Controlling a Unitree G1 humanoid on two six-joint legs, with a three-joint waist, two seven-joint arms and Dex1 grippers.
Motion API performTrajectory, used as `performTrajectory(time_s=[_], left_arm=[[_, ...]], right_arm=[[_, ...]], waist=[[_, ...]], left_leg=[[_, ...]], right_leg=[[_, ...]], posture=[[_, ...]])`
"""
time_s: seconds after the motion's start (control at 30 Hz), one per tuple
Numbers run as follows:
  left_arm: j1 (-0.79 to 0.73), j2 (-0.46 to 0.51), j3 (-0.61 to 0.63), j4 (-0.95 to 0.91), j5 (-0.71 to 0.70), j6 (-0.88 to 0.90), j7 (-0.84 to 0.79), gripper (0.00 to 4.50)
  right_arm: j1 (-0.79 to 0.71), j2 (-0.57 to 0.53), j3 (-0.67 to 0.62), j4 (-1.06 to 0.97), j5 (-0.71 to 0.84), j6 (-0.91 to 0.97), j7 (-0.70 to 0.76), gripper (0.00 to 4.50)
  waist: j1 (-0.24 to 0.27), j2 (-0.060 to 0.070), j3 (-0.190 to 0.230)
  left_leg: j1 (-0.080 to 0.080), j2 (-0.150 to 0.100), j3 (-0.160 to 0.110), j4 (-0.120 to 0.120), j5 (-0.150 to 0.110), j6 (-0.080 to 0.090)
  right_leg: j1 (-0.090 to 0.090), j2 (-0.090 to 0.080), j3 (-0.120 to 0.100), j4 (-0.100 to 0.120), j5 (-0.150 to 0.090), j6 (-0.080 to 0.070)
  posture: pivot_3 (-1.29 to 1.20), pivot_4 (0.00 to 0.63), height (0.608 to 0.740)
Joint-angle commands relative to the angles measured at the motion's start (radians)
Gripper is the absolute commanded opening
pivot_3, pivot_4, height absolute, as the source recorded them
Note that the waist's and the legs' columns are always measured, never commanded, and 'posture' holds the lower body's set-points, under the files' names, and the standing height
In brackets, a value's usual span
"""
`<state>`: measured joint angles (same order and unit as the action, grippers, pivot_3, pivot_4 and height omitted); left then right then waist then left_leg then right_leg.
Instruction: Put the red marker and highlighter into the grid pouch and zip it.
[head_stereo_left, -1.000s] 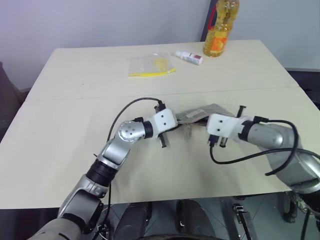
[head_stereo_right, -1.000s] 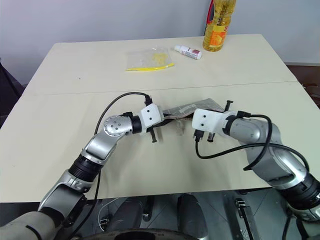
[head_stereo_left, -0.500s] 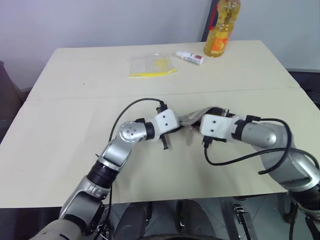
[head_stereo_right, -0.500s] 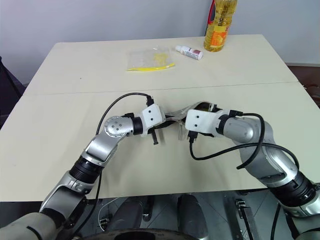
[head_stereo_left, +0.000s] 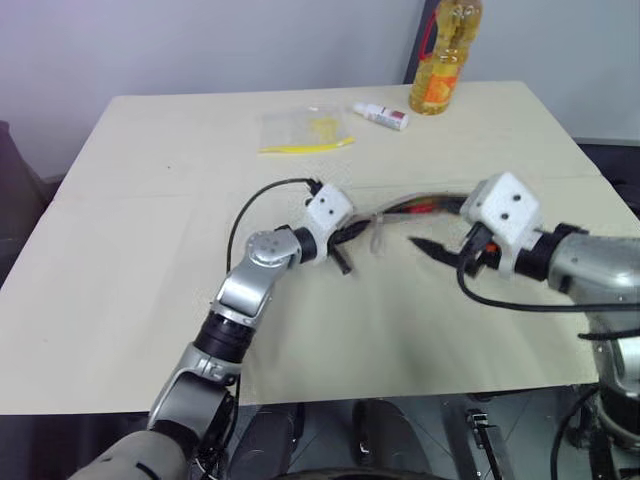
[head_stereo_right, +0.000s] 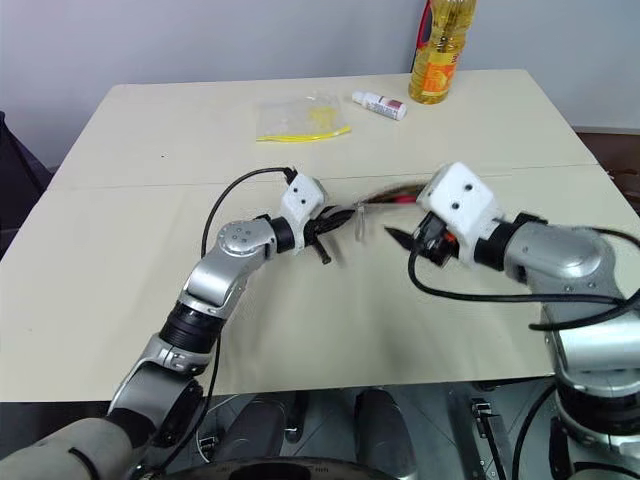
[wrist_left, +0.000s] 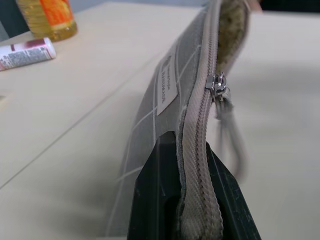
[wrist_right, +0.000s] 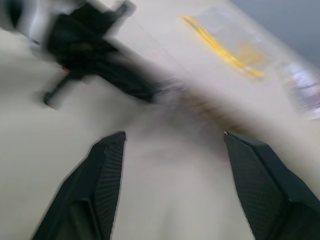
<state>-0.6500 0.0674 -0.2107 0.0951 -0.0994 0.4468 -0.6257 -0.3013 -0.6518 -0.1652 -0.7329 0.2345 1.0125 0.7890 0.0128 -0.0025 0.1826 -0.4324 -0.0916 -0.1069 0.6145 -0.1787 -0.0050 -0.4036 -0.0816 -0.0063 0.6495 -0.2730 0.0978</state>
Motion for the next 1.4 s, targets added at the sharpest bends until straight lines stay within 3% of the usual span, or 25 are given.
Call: performTrajectory(time_s=[0.03,0.3,0.4,0.53,0.57,0.73,0.83,1.07,1.3,1.37,1.4], left_arm=[[-0.033,-0.021,0.021,-0.041,-0.049,0.032,0.006,0.0],[-0.034,-0.01,0.006,-0.058,-0.07,0.055,0.002,0.0],[-0.033,-0.015,0.006,-0.065,-0.078,0.064,0.01,0.0],[-0.028,-0.017,0.004,-0.072,-0.083,0.071,0.019,0.0],[-0.026,-0.016,0.002,-0.074,-0.083,0.071,0.021,0.0],[-0.02,-0.003,-0.002,-0.074,-0.075,0.059,0.025,0.0],[-0.018,0.035,-0.012,-0.055,-0.046,0.019,0.016,0.0],[0.027,0.158,-0.028,-0.007,-0.007,-0.092,-0.05,0.0],[0.07,0.205,0.001,-0.018,-0.036,-0.093,-0.077,0.0],[0.079,0.204,0.02,-0.045,-0.075,-0.066,-0.09,0.0],[0.082,0.204,0.027,-0.056,-0.091,-0.051,-0.092,0.71]], right_arm=[[-0.017,0.074,0.056,0.014,-0.022,0.028,-0.148,3.19],[-0.087,0.211,0.102,0.149,-0.023,0.039,-0.316,3.19],[-0.102,0.259,0.092,0.174,0.003,0.042,-0.341,2.35],[-0.12,0.306,0.078,0.196,0.03,0.05,-0.375,0.23],[-0.123,0.311,0.077,0.199,0.034,0.052,-0.383,0.05],[-0.128,0.272,0.077,0.191,0.042,0.063,-0.393,0.05],[-0.123,0.153,0.067,0.167,0.032,0.059,-0.356,0.05],[-0.126,-0.119,-0.088,0.27,0.006,0.02,-0.318,0.05],[-0.075,-0.22,-0.11,0.343,0.02,-0.045,-0.258,0.05],[-0.058,-0.205,-0.112,0.324,0.052,-0.06,-0.229,0.57],[-0.056,-0.197,-0.113,0.323,0.063,-0.055,-0.225,0.9]], waist=[[-0.002,0.001,0.0],[-0.001,0.001,0.0],[0.0,0.001,0.0],[-0.001,0.001,0.0],[-0.001,0.001,0.0],[-0.001,0.001,0.0],[0.001,0.001,0.0],[-0.002,0.001,0.0],[-0.001,0.001,0.0],[-0.003,0.001,0.0],[-0.005,0.001,0.0]], left_leg=[[0.0,0.0,0.0,0.0,0.0,0.0],[0.0,0.0,0.0,-0.001,0.0,0.0],[0.0,-0.001,0.0,-0.001,0.0,0.0],[0.0,0.0,0.0,-0.001,0.0,0.0],[0.0,0.0,0.0,-0.001,0.0,0.0],[0.0,0.0,0.0,-0.001,0.0,0.0],[0.0,-0.001,0.0,-0.001,0.0,0.0],[0.0,0.0,0.001,-0.001,0.0,0.0],[0.0,0.0,0.001,-0.001,0.0,0.0],[0.0,0.0,0.001,-0.001,0.0,0.0],[0.0,0.0,0.001,-0.001,0.0,0.0]], right_leg=[[0.0,0.0,0.0,0.001,0.0,0.0],[-0.001,0.0,0.001,0.001,0.0,0.0],[-0.001,0.0,0.001,0.001,0.0,0.0],[-0.001,0.0,0.001,0.001,0.0,0.0],[-0.001,0.001,0.001,0.001,0.0,0.0],[-0.001,0.001,0.001,0.001,0.0,0.0],[-0.001,0.0,0.001,0.001,0.0,0.0],[-0.001,0.0,0.001,0.0,0.0,-0.001],[-0.001,0.0,0.001,0.0,0.0,-0.001],[-0.001,0.0,0.001,0.0,0.0,-0.001],[-0.001,0.0,0.001,0.0,0.0,-0.001]], posture=[[0.0,0.15,0.74],[0.0,0.15,0.74],[0.0,0.15,0.74],[0.0,0.15,0.74],[0.0,0.15,0.74],[0.0,0.15,0.74],[0.0,0.15,0.74],[0.0,0.15,0.74],[0.0,0.15,0.74],[0.0,0.15,0.74],[0.0,0.15,0.74]])
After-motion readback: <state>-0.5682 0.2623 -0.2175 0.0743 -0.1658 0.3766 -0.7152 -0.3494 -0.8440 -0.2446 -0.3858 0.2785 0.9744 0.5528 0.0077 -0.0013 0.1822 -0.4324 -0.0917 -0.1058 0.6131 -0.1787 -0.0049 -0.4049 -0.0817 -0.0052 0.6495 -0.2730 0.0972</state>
